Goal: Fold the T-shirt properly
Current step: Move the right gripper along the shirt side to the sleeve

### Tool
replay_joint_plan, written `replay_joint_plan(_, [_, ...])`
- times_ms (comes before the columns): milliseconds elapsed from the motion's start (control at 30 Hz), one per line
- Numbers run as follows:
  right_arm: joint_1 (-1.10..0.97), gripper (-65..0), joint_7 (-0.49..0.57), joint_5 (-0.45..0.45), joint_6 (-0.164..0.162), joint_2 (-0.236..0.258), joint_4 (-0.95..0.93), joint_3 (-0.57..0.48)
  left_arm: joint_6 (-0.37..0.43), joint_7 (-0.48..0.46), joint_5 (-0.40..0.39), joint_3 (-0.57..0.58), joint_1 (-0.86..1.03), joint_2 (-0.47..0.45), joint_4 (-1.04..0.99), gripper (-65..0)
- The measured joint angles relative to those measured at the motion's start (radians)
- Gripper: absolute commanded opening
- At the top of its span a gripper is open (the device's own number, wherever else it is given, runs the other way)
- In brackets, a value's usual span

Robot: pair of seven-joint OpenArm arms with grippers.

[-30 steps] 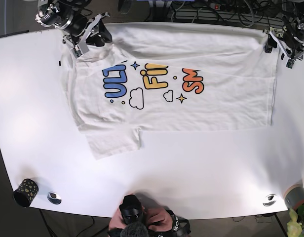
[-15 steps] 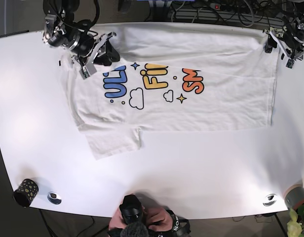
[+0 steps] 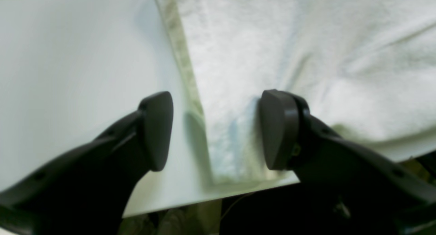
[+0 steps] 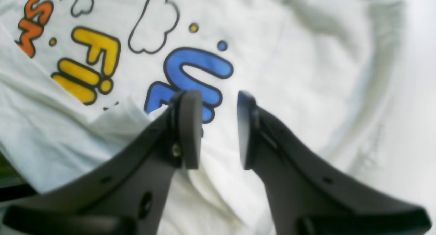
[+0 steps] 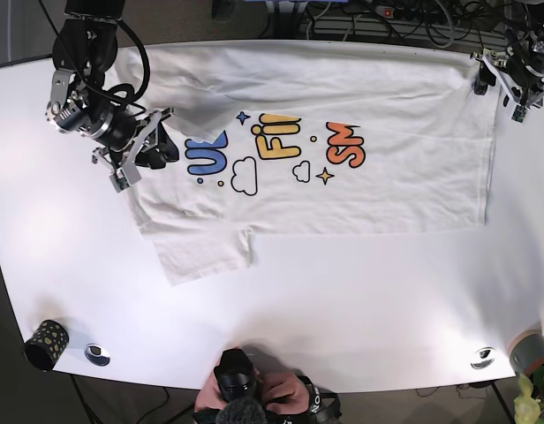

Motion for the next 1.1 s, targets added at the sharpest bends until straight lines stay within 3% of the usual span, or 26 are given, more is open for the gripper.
replay_joint_plan(400, [-0.192,-49.0,-0.012,0.007,0.002,-0.003,0.109,0.021,0.0,0.0,0.0,0.0,-0.003,0.001,0.0,-27.1])
replay_joint_plan(667, [-0.237,-49.3,-0.002,0.004,0.003,-0.069,0.067,0.016,0.0,0.008,0.005,0.004,-0.024,0.002,-0.003,-27.1])
replay_joint_plan(900, [-0.158,-49.3,0.012,-0.01,0.0,-0.055,-0.046,0.021,0.0,0.008,0.004,0.005,-0.024,0.002,-0.003,-27.1])
replay_joint_plan(1100, [-0.047,-49.1,0.023,-0.008,0.0,-0.006,-0.123,0.024,0.0,0.008,0.004,0.005,-0.024,0.002,-0.003,-27.1])
